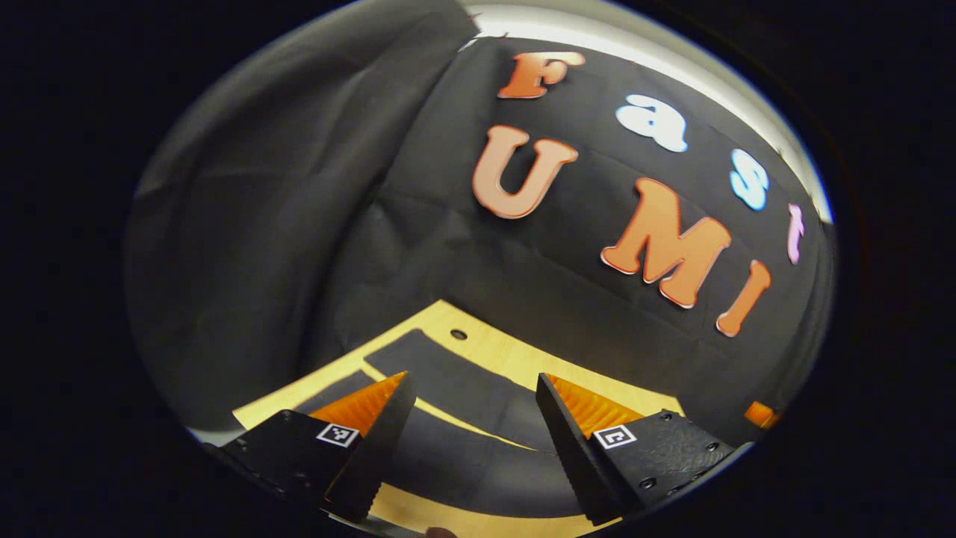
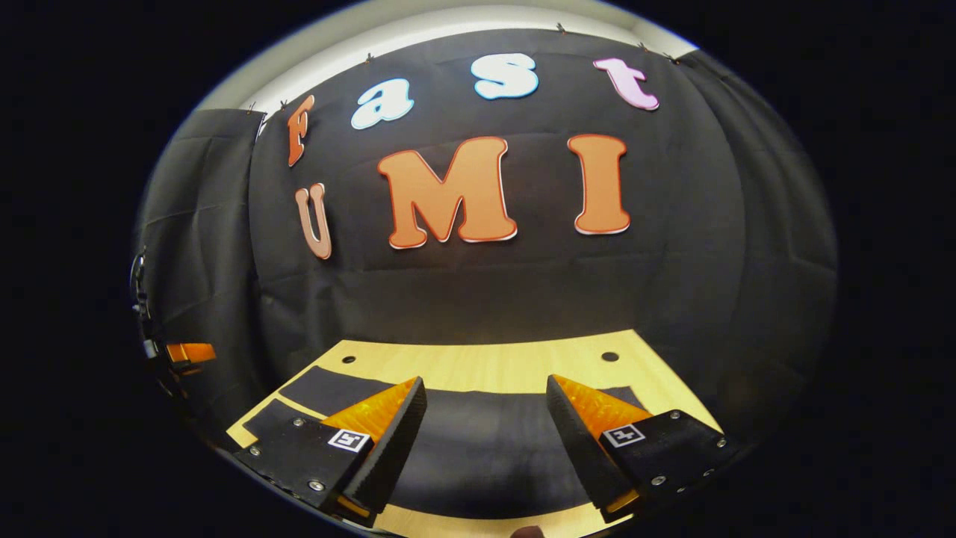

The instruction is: Grasp the waist and the cuffs of the jeans and fold them to make the two legs overlap; first hold the waist and fold one-third of the jeans toward the cuffs, then hold the cuffs and fold the remaining one-third in the same direction to finish folding.

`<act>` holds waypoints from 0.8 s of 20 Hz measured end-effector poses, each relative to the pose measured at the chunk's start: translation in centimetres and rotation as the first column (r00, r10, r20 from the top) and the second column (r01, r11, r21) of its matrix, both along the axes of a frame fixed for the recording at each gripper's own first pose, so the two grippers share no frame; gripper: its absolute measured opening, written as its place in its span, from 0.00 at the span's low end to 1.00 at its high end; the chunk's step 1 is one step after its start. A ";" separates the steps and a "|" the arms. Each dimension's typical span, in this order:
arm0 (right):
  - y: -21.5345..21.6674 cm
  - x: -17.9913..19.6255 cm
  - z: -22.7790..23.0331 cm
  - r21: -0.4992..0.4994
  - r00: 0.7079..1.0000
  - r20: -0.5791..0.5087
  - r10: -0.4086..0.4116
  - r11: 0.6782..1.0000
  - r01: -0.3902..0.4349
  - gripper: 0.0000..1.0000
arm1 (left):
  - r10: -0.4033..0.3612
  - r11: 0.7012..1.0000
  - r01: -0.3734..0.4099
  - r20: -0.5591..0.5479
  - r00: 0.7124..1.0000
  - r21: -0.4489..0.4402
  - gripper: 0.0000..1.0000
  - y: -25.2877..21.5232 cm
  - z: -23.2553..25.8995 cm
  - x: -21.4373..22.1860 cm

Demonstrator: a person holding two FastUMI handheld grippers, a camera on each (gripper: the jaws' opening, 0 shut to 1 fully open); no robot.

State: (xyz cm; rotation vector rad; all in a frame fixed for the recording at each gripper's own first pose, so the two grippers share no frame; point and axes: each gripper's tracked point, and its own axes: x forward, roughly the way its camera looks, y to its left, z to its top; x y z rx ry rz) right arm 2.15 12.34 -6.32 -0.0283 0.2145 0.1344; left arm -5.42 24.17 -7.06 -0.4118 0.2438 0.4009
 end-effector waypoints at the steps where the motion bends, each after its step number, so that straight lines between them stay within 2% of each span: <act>1: 0.3 0.3 -0.3 0.004 1.000 -0.012 0.003 1.000 -0.003 0.98 | 0.019 0.997 -0.019 -0.006 1.000 -0.074 0.98 0.7 -1.3 -0.6; 2: 0.4 0.4 -0.7 0.003 1.000 -0.023 0.006 1.000 -0.006 1.00 | 0.037 0.988 -0.038 -0.008 0.999 -0.149 0.98 1.3 -2.6 -1.0; 3: 0.6 0.5 -1.0 0.002 0.999 -0.032 0.009 1.000 -0.008 0.97 | 0.060 0.974 -0.062 -0.017 0.998 -0.217 0.98 1.6 -3.5 -1.3; 7: 1.6 1.4 -2.4 0.012 0.996 -0.085 0.025 1.000 -0.024 0.98 | 0.126 0.894 -0.160 -0.109 0.986 -0.418 0.98 3.8 -9.6 -2.9; 12: 2.2 2.2 -3.5 0.021 0.991 -0.132 0.029 0.999 -0.027 0.97 | 0.214 0.774 -0.309 -0.231 0.949 -0.553 0.98 5.4 -16.8 -4.2; 16: 2.3 2.4 -4.0 0.002 0.985 -0.170 0.026 1.000 -0.026 0.98 | 0.261 0.679 -0.421 -0.338 0.904 -0.602 0.98 6.5 -21.0 -5.7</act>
